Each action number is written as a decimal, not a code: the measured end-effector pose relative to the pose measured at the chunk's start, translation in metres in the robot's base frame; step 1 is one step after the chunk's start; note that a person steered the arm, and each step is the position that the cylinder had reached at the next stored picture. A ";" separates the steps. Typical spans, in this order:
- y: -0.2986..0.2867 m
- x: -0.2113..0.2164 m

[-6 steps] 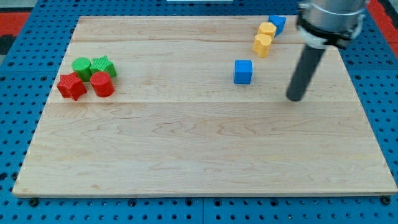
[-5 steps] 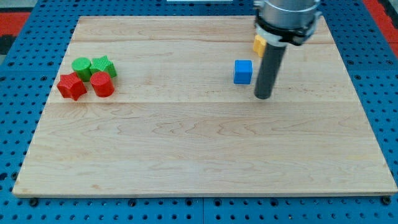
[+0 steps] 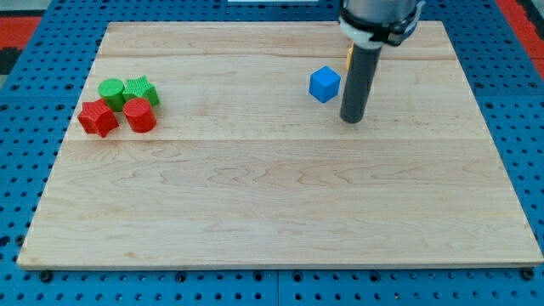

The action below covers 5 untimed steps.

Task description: Place the blue cube horizontally to the yellow heart

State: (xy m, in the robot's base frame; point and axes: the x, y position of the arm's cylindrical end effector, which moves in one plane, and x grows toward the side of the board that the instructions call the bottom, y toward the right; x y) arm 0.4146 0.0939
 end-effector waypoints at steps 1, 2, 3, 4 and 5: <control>-0.012 -0.045; -0.012 -0.081; -0.015 -0.043; -0.069 -0.077; 0.017 -0.116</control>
